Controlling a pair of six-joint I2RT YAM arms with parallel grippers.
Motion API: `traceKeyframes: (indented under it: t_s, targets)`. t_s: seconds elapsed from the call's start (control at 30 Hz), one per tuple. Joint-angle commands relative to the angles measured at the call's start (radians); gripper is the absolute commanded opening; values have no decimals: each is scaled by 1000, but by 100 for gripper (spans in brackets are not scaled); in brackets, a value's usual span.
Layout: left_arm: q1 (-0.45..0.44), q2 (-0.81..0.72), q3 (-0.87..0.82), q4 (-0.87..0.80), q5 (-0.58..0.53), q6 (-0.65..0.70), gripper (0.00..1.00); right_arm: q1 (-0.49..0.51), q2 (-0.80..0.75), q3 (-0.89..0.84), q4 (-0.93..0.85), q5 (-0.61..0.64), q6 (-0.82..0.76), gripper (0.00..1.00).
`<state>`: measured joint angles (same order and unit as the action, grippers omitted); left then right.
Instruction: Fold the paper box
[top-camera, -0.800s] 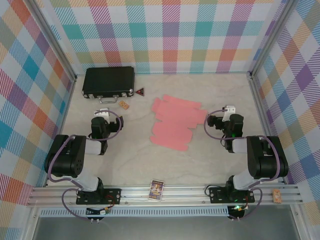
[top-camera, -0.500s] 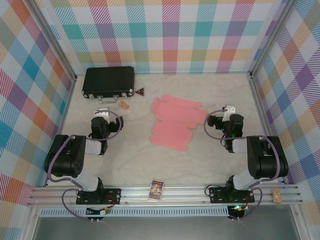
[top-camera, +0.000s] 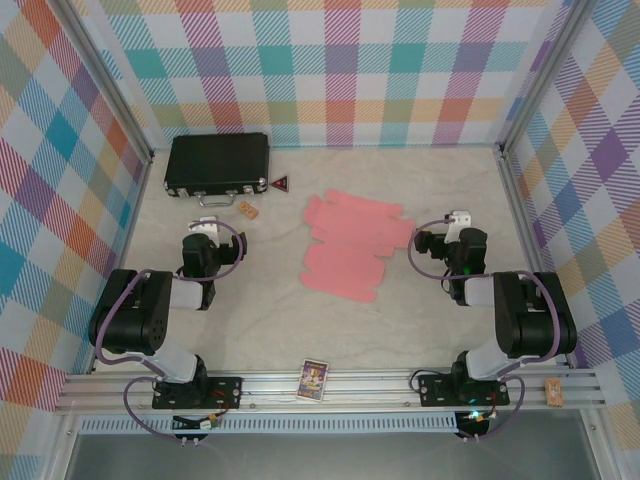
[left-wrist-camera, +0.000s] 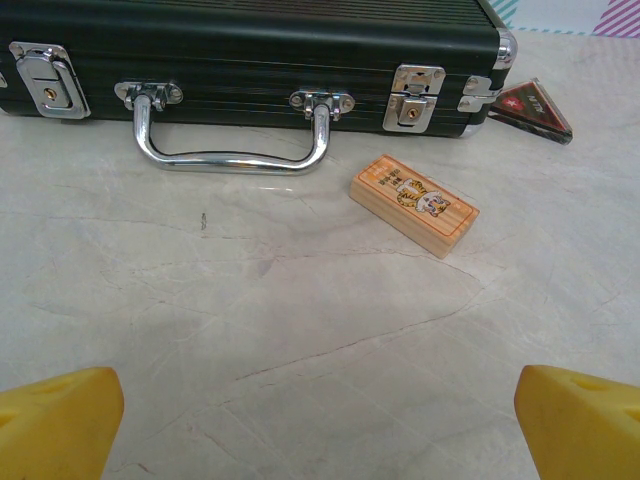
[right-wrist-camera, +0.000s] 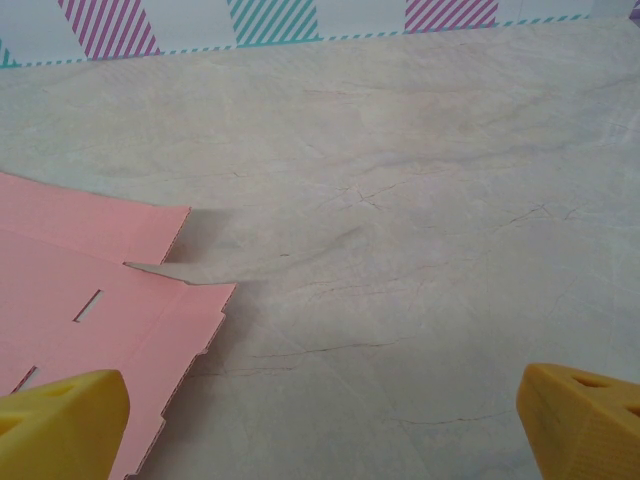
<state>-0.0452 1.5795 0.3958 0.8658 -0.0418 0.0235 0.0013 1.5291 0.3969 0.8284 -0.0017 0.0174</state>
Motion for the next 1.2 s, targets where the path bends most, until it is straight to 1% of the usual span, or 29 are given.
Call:
traceKeyframes:
  t_s: [0.0,0.27,0.3,0.4,0.47,0.53,0.57,0.63,0.7,0.77,0.8,0.9,0.93,1.0,1.07,1.17]
  targets:
    - [-4,7,18,1,16,10,100,6,9,17,2,-15,-5,99]
    - [-5,4,14,7,12,9,100,6,8,14,6,-13,-6,99]
    - [-4,2,11,11,1,6,100,6,3,17,-1,3,0,99]
    - [-8,-69,19,-59,-42,-4,100,6,-59,44,-102,63,27,99]
    - [-15,-139,37,-148,-77,-7,100,6,-117,87,-246,77,32,99]
    - [-27,-212,90,-293,-123,-22,100,5,-168,150,-397,83,47,99]
    - [-30,-242,122,-377,-151,-62,100,6,-187,188,-492,81,63,99]
    - [-36,-284,196,-533,-141,-133,100,5,-205,263,-660,59,93,99]
    - [-66,-305,264,-680,-130,-178,100,6,-206,323,-783,50,158,99]
    - [-112,-308,314,-776,-114,-208,100,6,-193,383,-890,-18,218,99]
    - [-140,-301,338,-815,-99,-221,100,6,-179,412,-940,-84,238,99]
    - [-222,-255,405,-898,-43,-240,100,16,-137,457,-989,-252,282,99]
    - [-261,-230,432,-921,-29,-240,98,28,-124,463,-991,-280,294,99]
    - [-324,-170,484,-949,12,-235,92,56,-100,478,-998,-296,304,99]
    - [-371,-104,540,-964,63,-243,80,81,-75,493,-1001,-324,312,95]
    - [-407,3,622,-947,155,-287,62,123,-9,528,-1004,-381,329,83]
